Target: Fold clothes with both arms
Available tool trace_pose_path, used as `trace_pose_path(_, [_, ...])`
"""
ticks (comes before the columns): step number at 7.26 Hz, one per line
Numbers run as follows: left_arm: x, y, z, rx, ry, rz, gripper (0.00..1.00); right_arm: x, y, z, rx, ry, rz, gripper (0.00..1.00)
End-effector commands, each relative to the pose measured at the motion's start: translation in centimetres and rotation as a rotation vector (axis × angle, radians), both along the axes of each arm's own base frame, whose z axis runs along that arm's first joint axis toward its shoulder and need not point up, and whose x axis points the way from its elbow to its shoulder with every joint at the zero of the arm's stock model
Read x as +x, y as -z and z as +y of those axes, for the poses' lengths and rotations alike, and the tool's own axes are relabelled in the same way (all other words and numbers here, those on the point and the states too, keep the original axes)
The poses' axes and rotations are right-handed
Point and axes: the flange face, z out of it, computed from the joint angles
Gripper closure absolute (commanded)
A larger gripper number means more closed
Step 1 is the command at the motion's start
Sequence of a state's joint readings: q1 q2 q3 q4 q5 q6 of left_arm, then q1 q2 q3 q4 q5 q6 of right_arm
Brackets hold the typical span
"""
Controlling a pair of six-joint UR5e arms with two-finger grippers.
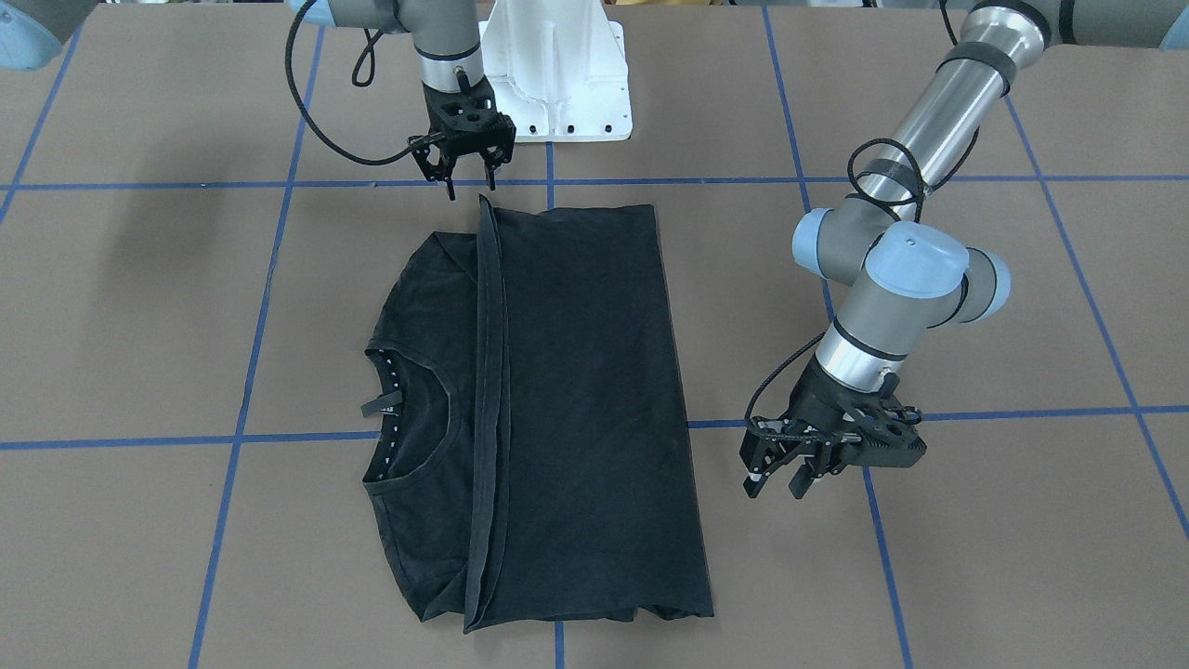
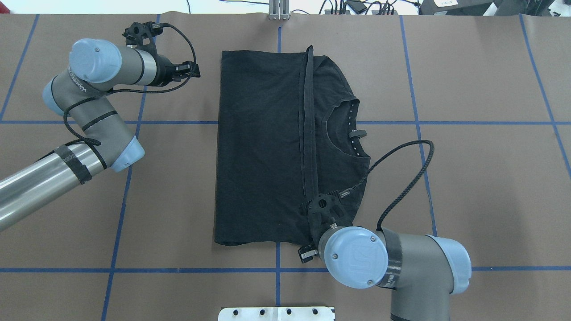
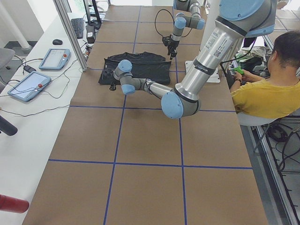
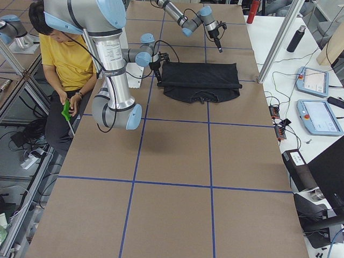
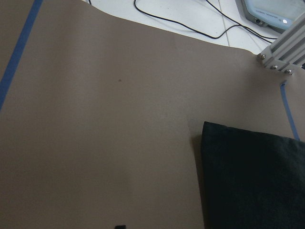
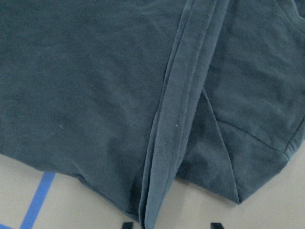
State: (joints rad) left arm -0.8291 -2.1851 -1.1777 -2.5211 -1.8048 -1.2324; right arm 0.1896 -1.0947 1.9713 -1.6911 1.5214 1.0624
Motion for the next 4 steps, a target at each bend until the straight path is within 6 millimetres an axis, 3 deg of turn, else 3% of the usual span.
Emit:
trace_pose_path(1, [0.14,-0.24,0.14,-0.004,-0.004,-0.002,0.33,-2.17,-0.91,-0.83,0.014,0.023,0.062,0.38])
trace_pose_path(4, [0.28,-0.51,0.15,-0.007,-0.006,-0.004,0.33,-2.65,-0.84,-0.93,0.013,0.023,0.067,0.38])
